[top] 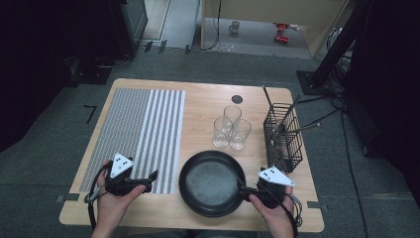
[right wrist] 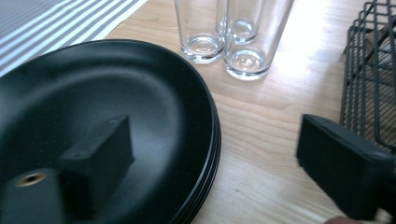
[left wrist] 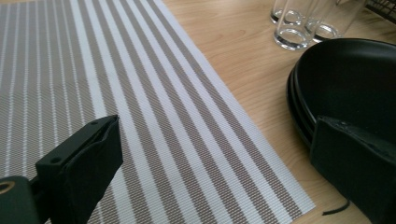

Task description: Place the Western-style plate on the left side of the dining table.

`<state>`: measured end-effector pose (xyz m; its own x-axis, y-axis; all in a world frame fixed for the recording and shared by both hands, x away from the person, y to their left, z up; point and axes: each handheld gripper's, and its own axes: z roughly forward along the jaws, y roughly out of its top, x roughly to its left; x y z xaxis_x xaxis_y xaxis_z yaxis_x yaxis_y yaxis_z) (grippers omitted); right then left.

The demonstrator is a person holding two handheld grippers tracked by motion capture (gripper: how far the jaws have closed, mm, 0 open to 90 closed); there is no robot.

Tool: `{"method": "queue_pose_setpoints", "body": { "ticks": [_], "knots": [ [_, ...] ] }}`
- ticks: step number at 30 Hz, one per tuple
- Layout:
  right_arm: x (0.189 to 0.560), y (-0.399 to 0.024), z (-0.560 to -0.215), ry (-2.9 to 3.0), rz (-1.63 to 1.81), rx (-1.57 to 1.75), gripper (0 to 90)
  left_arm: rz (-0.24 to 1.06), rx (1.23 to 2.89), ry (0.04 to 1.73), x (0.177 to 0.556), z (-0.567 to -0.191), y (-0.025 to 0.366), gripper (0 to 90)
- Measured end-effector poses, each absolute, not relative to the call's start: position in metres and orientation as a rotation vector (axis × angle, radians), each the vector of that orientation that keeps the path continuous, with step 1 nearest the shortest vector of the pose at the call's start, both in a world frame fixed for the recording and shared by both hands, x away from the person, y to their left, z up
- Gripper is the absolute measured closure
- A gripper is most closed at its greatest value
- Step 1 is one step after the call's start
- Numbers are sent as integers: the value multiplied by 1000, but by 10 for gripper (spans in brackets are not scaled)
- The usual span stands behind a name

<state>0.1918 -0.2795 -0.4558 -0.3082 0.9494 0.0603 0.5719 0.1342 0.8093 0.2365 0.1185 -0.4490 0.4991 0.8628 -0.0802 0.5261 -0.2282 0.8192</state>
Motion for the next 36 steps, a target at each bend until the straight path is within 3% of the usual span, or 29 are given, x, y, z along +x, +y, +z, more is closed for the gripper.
{"method": "queue_pose_setpoints", "body": {
  "ticks": [17, 21, 24, 34, 36],
  "knots": [
    [197, -263, -454, 1951, 1065, 1428, 132, 380, 1940, 1068, 244, -455, 78, 29],
    [200, -263, -456, 1923, 1105, 1444, 249, 359, 1964, 1042, 243, -461, 69, 30],
    [200, -263, -460, 1898, 1118, 1449, 321, 426, 1963, 1043, 239, -462, 61, 155],
    [195, -275, -469, 1826, 1155, 1466, 525, 302, 1962, 1041, 235, -478, 49, 155],
    [194, -277, -470, 1818, 1165, 1483, 553, 281, 1956, 1044, 233, -480, 48, 206]
  ]
}}
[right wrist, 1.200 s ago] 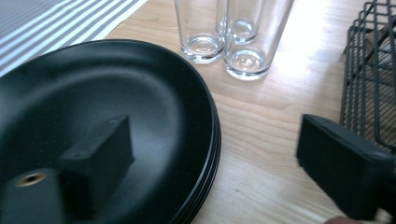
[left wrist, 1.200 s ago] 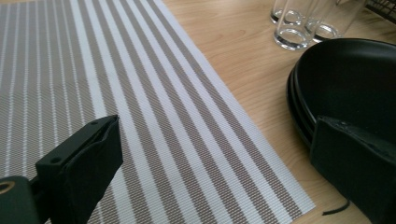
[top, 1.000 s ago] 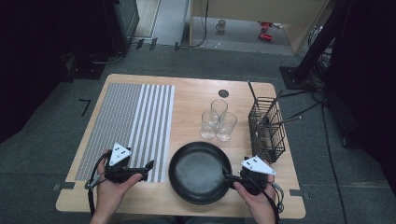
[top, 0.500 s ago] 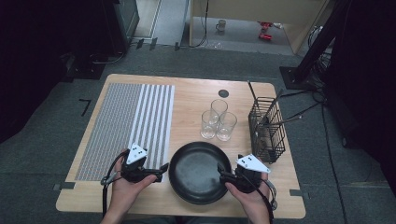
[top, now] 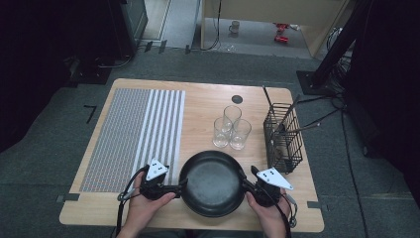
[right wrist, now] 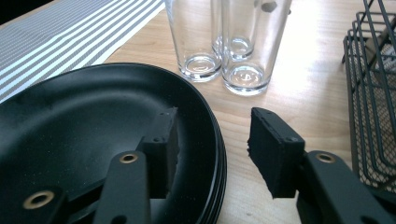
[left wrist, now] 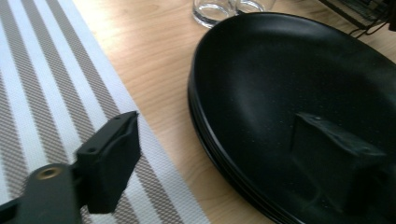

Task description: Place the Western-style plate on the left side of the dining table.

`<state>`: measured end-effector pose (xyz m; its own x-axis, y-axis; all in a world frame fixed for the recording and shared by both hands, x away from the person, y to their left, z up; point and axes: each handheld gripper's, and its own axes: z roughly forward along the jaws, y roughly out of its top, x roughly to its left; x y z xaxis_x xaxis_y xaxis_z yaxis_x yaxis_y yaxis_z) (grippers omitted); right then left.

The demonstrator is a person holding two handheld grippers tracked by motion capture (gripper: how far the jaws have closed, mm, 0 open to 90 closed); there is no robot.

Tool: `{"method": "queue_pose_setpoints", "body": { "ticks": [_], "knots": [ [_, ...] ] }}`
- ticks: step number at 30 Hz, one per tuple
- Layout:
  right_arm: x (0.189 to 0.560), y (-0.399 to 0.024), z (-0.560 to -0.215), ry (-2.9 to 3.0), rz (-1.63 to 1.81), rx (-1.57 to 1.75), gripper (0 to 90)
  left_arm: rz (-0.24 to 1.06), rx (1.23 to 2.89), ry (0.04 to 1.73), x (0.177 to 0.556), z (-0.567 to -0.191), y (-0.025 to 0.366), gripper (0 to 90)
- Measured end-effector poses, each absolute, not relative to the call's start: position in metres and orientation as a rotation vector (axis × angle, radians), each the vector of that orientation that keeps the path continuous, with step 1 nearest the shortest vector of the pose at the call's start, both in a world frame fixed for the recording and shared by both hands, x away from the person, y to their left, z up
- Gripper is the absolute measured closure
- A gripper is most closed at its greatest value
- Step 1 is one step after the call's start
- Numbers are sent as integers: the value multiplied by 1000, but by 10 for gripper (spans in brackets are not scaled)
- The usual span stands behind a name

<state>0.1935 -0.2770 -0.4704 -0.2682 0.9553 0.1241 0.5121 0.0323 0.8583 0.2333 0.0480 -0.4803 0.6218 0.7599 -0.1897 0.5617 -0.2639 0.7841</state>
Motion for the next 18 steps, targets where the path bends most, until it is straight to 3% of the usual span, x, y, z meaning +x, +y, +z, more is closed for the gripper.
{"method": "queue_pose_setpoints", "body": {
  "ticks": [7, 11, 18],
  "knots": [
    [189, -278, -480, 1809, 1201, 1573, 642, 257, 1958, 1061, 230, -487, 46, 262],
    [186, -279, -480, 1777, 1261, 1590, 730, 270, 1950, 1069, 228, -488, 46, 343],
    [184, -280, -483, 1776, 1270, 1593, 732, 258, 1958, 1060, 224, -491, 44, 383]
  ]
}}
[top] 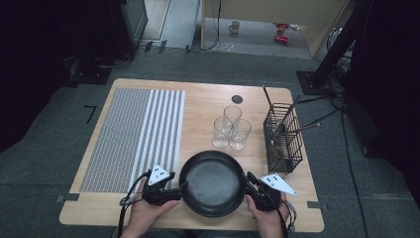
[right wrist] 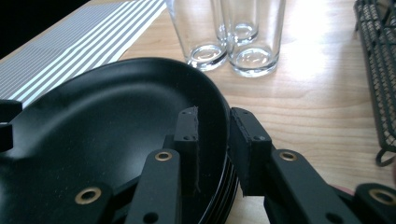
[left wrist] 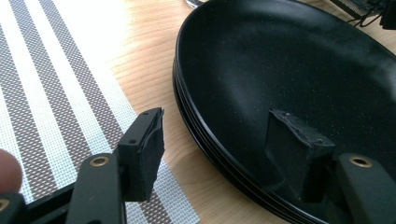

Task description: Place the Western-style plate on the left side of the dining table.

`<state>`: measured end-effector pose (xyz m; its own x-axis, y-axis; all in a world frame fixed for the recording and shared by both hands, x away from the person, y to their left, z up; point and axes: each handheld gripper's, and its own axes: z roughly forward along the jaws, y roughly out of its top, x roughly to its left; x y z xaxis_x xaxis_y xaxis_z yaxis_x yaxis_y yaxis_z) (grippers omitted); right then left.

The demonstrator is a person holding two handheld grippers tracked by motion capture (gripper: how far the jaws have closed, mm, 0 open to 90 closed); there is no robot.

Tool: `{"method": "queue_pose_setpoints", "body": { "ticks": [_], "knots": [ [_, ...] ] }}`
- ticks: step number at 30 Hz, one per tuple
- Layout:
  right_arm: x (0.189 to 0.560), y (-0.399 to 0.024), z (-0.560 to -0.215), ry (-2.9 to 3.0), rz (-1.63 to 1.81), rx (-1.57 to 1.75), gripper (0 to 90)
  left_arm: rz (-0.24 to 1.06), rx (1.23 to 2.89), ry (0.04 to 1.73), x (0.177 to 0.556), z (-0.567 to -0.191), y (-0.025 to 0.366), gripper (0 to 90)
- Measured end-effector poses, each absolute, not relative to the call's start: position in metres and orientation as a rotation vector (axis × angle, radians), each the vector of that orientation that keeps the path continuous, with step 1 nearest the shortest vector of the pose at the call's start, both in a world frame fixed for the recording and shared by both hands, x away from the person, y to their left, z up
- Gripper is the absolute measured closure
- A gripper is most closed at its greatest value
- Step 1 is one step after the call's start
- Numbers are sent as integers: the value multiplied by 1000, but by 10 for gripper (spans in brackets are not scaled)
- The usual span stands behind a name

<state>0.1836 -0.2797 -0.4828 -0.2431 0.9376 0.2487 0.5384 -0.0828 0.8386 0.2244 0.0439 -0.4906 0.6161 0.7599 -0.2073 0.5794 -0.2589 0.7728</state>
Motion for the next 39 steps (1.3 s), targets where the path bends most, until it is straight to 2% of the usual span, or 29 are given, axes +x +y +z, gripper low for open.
{"method": "queue_pose_setpoints", "body": {
  "ticks": [6, 9, 18, 39],
  "knots": [
    [184, -278, -487, 1776, 1255, 1609, 735, 259, 1977, 1041, 220, -493, 39, 428],
    [184, -280, -488, 1774, 1303, 1634, 784, 242, 1977, 1029, 219, -493, 38, 468],
    [183, -282, -490, 1749, 1319, 1676, 788, 193, 1974, 1036, 220, -497, 42, 510],
    [181, -279, -500, 1684, 1311, 1711, 779, 148, 1878, 1013, 219, -510, 48, 454]
  ]
}}
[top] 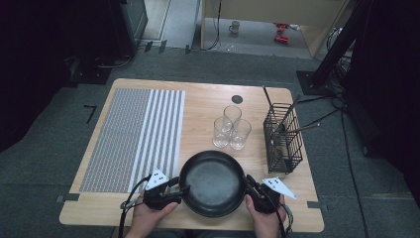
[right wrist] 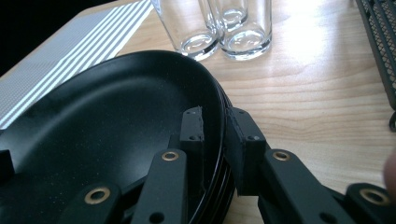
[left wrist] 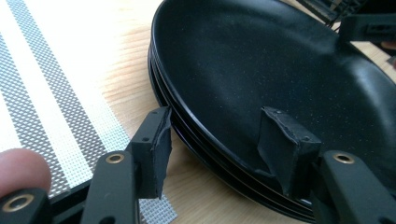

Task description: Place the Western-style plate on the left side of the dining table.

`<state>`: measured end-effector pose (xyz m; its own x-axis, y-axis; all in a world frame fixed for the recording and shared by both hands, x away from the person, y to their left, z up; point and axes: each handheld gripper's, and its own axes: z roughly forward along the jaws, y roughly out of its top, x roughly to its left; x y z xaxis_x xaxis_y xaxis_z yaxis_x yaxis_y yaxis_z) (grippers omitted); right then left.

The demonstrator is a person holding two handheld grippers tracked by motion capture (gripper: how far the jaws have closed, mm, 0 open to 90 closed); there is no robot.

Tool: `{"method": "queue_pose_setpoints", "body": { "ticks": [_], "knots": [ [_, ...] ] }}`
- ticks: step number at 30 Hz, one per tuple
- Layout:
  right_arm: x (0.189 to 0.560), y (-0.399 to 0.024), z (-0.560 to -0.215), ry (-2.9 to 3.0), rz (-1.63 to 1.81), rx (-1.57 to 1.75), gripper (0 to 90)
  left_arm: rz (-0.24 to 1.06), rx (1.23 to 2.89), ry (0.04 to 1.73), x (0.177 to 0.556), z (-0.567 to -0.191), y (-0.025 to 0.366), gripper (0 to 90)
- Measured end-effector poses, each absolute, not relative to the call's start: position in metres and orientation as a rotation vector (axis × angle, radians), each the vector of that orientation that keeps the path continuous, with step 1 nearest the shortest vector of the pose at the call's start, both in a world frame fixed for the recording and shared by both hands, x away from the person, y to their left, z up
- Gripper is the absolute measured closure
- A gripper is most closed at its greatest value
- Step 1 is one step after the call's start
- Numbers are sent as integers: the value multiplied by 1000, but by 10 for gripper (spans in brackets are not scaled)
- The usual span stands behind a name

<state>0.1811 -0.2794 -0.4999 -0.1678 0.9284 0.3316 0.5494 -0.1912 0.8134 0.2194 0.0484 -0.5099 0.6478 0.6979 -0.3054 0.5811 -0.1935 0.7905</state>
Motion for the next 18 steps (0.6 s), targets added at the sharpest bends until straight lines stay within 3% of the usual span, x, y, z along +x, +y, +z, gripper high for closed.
{"method": "queue_pose_setpoints", "body": {
  "ticks": [18],
  "knots": [
    [179, -283, -505, 1662, 1379, 1772, 800, 121, 1854, 973, 219, -514, 53, 423]
  ]
}}
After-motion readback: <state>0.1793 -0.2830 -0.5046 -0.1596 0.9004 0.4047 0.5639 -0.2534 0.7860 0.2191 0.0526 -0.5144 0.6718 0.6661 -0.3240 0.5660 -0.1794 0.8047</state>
